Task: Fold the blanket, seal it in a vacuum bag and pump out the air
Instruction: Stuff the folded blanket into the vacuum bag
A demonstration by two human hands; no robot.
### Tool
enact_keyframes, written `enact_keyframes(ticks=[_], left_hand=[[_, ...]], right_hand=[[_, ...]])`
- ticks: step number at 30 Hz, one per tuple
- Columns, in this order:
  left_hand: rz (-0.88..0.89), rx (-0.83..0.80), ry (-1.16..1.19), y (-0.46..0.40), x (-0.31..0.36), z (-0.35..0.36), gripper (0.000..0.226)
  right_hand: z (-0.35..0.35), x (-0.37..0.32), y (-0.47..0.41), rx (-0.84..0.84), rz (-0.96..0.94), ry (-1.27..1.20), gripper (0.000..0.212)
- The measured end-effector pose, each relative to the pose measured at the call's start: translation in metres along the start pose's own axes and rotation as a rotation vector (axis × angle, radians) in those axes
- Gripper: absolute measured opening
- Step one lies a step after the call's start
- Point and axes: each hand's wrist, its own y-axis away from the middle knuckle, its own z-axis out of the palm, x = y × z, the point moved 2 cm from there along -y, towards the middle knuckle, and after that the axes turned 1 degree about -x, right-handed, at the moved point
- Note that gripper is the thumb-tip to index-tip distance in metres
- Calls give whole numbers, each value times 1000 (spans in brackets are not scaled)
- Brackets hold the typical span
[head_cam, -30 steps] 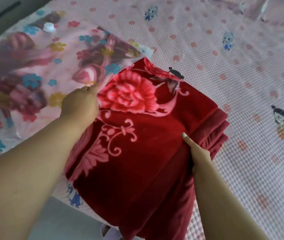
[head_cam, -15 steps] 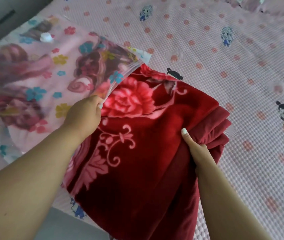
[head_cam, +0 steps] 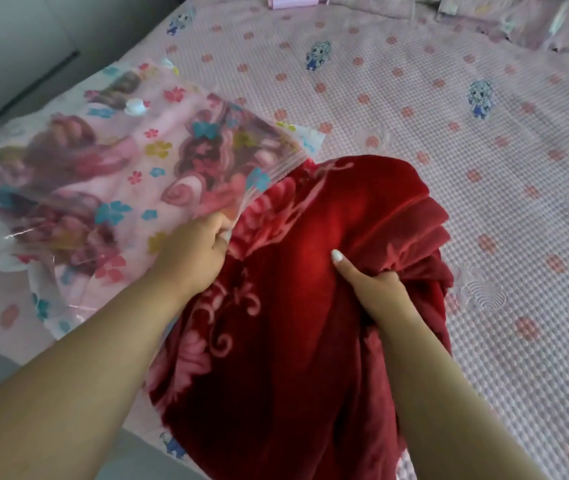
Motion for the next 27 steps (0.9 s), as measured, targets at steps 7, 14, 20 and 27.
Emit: enact_keyframes(ticks=[7,14,20,27], left_hand=[[49,-11,-293,-41,16,-4,21],[154,-13,-432,-101,45,0,30],[251,-76,-474,-171,61,21,31],[318,-156,-419,-242,63,56,28]], right_hand=[[-66,-67,-3,626,-422,285,102],[-11,-145,-111,98,-518,520,85],[20,-153,-176,-85,-324,659,80],[47,-136,-225,-439,9,482,58]])
